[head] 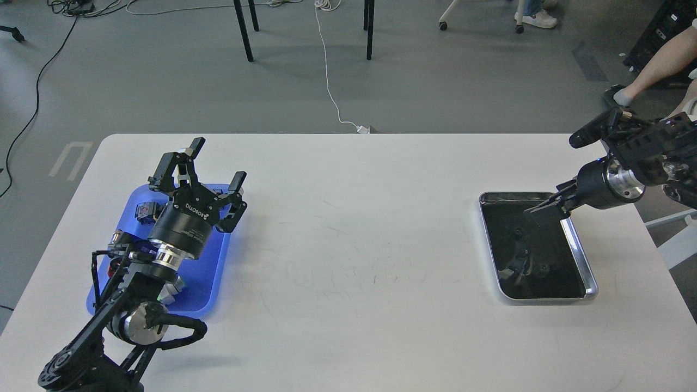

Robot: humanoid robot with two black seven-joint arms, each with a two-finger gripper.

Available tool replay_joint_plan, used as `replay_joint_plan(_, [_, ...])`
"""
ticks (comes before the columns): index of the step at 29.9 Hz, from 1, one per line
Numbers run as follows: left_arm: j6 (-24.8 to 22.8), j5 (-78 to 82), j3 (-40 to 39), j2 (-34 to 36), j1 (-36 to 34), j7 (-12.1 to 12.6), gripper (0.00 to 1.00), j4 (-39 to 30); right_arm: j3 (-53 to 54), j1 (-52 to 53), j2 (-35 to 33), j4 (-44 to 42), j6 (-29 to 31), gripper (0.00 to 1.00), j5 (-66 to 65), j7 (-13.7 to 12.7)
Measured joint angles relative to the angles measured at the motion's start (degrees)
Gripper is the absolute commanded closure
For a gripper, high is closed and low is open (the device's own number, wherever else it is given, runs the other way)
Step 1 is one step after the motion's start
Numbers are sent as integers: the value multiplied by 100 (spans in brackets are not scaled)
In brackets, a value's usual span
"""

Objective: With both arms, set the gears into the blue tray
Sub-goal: 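Lower the open right gripper into the metal tray, then close the right gripper on a small black gear in the tray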

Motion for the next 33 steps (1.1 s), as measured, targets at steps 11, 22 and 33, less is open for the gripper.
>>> replay_joint_plan(11, [9, 0, -18, -1, 43, 0, 2, -52, -443, -297, 419, -357, -390, 18, 89, 0])
replay_joint_plan(22, [9, 0, -18, -2, 52, 0, 2, -54, -457, -632, 566, -602, -619, 28, 218, 0])
replay_joint_plan(33, [9, 0, -18, 7, 103, 0, 2, -94, -458, -807, 833, -887, -627, 37, 305, 0])
